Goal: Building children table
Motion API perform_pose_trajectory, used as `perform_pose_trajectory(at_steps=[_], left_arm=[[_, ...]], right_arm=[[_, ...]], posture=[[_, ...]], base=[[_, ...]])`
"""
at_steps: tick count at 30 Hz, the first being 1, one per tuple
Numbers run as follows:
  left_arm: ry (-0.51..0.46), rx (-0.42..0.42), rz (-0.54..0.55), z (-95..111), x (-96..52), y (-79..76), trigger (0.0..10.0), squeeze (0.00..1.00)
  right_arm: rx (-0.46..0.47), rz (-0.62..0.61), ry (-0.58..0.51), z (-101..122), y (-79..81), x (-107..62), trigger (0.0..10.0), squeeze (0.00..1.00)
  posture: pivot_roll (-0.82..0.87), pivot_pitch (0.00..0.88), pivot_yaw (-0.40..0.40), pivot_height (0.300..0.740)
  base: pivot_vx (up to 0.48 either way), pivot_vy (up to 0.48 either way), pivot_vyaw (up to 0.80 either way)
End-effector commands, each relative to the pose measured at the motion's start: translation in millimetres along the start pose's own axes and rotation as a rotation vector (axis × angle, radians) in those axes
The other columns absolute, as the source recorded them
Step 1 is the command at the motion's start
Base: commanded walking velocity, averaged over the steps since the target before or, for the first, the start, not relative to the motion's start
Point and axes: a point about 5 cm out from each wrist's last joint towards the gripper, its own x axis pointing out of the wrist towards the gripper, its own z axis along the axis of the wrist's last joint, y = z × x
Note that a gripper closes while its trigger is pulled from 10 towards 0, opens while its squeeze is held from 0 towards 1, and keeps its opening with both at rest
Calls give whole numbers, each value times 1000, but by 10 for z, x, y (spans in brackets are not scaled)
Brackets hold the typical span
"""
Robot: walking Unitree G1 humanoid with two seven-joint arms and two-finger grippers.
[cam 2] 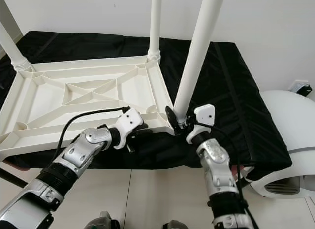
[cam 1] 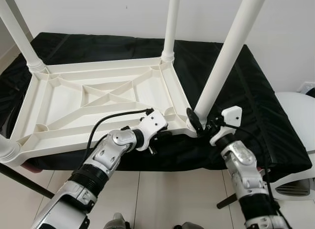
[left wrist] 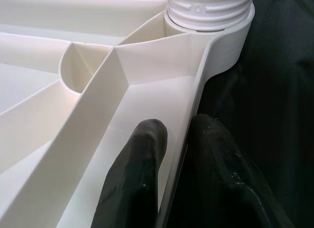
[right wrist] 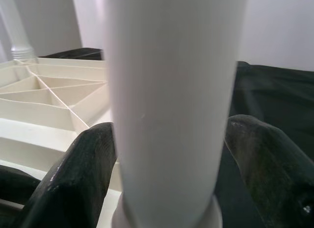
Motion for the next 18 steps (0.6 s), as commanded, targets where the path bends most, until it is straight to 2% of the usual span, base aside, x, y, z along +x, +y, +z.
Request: perform_pose_trajectory(at_steps=[1, 10, 13, 18], left_arm=[[59, 1, -197, -105, -30, -114, 0, 0], [60, 0, -203, -101, -30, -121, 0, 0], [62, 0, -207, -104, -36, -128, 0, 0], [64, 1, -208, -103, -39, -128, 0, 0]], right_arm=[[13, 28, 20, -25, -42, -1, 10000, 0], [17, 182, 55, 16, -114, 34, 10000, 0], [18, 282, 96, 13, -158, 41, 10000, 0], [20, 342, 112, 11, -173, 53, 10000, 0]], posture=[[15, 28, 12, 740], [16, 28, 13, 740], [18, 27, 13, 740], [18, 25, 16, 740]], base=[[0, 0, 0], [0, 0, 0], [0, 0, 0], [0, 0, 0]])
